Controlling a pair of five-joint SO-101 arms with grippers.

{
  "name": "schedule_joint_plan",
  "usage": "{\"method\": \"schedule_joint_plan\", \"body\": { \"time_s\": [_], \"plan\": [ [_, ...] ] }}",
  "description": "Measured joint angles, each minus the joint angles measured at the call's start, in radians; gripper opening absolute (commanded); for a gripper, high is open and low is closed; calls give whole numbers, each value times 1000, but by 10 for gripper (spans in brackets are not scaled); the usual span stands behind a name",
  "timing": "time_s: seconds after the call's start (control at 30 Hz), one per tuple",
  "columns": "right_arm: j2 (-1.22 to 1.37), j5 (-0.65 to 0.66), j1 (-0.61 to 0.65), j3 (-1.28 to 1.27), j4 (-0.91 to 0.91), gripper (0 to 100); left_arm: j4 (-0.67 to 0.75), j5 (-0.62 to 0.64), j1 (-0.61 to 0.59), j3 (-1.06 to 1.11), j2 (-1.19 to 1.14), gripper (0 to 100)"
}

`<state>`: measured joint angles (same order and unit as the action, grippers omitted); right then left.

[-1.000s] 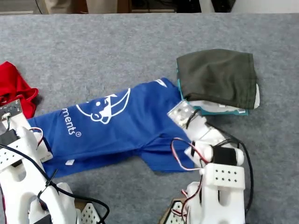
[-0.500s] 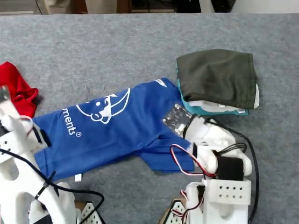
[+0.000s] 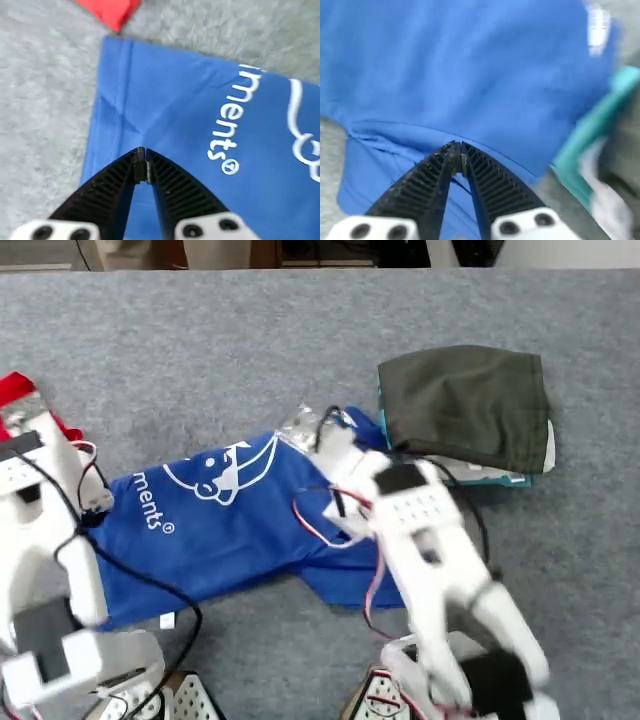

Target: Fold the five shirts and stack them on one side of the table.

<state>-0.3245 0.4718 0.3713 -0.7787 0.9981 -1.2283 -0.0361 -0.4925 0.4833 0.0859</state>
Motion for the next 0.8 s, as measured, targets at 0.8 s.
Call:
{"method": "schedule_joint_plan", "body": {
  "time_s": [0.8],
  "plan": [
    [-493, 149, 37, -474, 11, 5, 32, 0, 2, -2, -78, 19]
  ]
}}
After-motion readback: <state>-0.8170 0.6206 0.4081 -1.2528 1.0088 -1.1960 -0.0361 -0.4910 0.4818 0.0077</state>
